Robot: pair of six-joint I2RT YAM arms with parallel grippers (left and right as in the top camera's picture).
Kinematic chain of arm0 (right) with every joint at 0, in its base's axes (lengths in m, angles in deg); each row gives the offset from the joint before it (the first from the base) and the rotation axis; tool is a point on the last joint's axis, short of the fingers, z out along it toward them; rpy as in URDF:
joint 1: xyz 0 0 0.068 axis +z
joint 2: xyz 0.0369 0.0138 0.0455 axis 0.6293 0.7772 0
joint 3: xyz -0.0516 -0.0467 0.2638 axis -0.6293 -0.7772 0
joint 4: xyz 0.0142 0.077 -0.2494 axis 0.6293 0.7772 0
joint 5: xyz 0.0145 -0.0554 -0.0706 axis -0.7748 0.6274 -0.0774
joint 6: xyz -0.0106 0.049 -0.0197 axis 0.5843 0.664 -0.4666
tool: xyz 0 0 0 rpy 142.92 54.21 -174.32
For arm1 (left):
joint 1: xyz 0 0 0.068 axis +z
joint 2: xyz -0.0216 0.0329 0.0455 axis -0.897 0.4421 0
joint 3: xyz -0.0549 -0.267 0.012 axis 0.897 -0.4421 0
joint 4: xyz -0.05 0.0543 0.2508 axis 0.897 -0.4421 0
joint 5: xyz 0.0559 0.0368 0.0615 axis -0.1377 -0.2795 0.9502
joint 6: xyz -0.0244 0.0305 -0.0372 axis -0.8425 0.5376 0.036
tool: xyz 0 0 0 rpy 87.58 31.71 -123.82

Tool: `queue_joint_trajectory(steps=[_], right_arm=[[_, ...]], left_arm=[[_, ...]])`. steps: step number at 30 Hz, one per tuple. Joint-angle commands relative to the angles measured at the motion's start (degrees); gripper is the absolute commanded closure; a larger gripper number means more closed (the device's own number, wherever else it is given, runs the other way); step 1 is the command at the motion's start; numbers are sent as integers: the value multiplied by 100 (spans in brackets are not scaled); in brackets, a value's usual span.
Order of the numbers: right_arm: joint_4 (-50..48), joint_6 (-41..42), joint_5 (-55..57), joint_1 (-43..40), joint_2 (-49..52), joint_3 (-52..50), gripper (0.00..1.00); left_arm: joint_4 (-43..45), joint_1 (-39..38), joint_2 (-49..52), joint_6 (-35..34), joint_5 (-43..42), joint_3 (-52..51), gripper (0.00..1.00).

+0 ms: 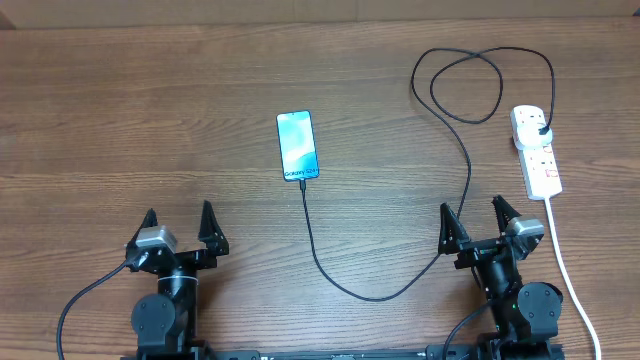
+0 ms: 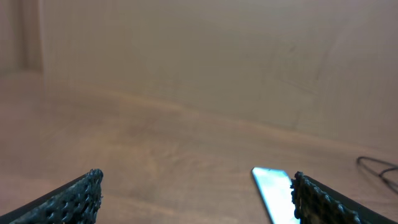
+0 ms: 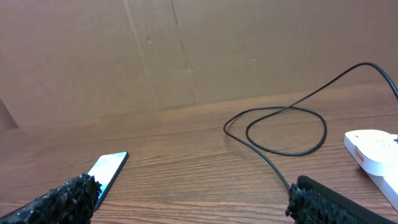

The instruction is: Plug charger to phone and switch on socket

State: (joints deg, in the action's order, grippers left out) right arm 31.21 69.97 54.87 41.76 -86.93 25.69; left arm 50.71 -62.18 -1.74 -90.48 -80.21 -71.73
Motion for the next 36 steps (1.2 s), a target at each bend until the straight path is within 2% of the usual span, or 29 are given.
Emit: queue_joint_trajectory(steps=[1, 11, 36], right_arm=[[-24, -44, 4, 15, -57, -61, 0], [-24, -44, 4, 15, -57, -61, 0], [-24, -44, 4, 15, -57, -61, 0]], left_arm=[[-184, 50, -68, -317, 299, -81, 1], [-317, 55, -68, 1084, -348, -76, 0], [-313, 52, -57, 1290, -306, -76, 0]])
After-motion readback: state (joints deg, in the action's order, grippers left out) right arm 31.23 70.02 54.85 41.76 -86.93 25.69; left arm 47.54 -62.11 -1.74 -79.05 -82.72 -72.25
